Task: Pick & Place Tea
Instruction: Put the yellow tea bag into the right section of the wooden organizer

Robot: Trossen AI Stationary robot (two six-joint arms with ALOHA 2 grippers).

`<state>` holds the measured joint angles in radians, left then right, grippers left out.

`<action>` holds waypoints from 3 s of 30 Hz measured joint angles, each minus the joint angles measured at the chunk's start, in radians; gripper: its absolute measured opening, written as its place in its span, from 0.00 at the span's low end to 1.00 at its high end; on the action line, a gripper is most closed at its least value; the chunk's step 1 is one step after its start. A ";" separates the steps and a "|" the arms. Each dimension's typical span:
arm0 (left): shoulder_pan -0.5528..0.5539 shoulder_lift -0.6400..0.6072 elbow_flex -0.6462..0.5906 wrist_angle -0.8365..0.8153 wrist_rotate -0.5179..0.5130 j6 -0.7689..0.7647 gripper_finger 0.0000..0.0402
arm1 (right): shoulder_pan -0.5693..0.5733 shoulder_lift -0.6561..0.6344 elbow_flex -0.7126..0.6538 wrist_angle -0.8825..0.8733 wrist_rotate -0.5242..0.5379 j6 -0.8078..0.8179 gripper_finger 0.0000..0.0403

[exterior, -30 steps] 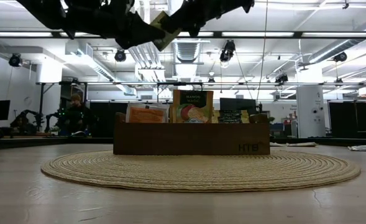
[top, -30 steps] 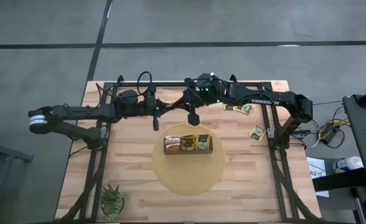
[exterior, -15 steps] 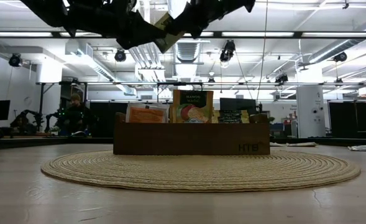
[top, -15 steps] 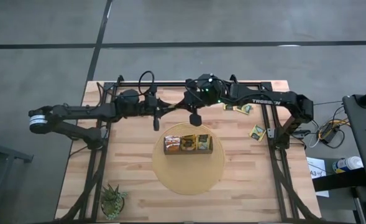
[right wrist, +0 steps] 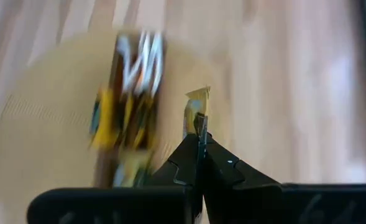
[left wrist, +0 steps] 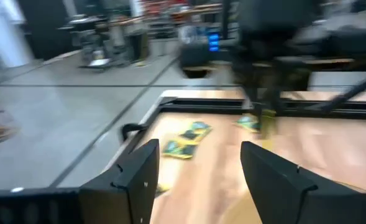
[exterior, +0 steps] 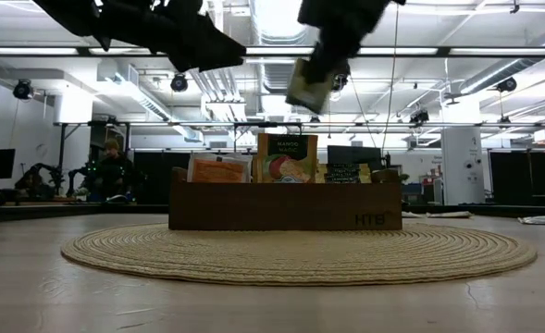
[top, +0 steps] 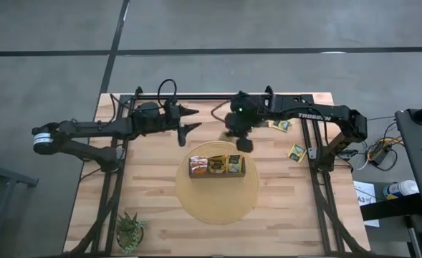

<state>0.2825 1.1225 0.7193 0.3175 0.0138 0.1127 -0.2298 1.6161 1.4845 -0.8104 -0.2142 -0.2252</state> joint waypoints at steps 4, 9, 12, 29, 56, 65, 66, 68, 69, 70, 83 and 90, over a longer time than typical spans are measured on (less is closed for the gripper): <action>0.001 0.000 -0.002 0.000 -0.055 0.000 0.55 | 0.045 0.006 -0.032 -0.119 -0.001 0.033 0.02; 0.000 0.000 -0.002 -0.003 -0.055 -0.018 0.55 | 0.127 0.022 -0.080 -0.126 -0.004 0.064 0.02; 0.000 0.000 -0.002 -0.011 -0.055 -0.032 0.55 | 0.166 0.020 -0.114 -0.102 0.019 0.096 0.02; 0.000 0.000 -0.004 -0.019 -0.050 -0.061 0.55 | 0.199 0.021 -0.372 0.169 0.084 0.165 0.02; 0.000 0.000 -0.004 -0.022 -0.048 -0.064 0.55 | 0.199 0.022 -0.423 0.250 0.025 0.158 0.10; 0.000 0.001 -0.005 -0.049 -0.048 -0.064 0.55 | 0.198 0.022 -0.347 0.097 0.117 0.136 0.37; 0.000 0.001 -0.005 -0.050 -0.048 -0.064 0.55 | 0.197 0.022 -0.331 0.071 0.124 0.132 0.39; 0.000 0.001 -0.005 -0.056 -0.048 -0.062 0.55 | 0.193 0.019 -0.297 0.031 0.137 0.121 0.44; 0.000 0.001 -0.005 -0.059 -0.048 -0.062 0.55 | 0.190 0.017 -0.281 0.017 0.138 0.115 0.46; 0.000 0.001 -0.005 -0.064 -0.048 -0.062 0.55 | 0.186 0.014 -0.264 0.008 0.140 0.111 0.48; 0.000 0.001 -0.018 -0.143 -0.048 -0.065 0.55 | -0.021 -0.020 -0.248 0.007 0.263 -0.009 0.58; 0.000 0.001 -0.078 -0.101 -0.048 -0.087 0.55 | -0.259 0.008 -0.317 0.202 0.180 -0.052 0.58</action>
<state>0.2829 1.1233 0.6416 0.2169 -0.0345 0.0261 -0.4892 1.6246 1.1672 -0.6086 -0.0341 -0.2771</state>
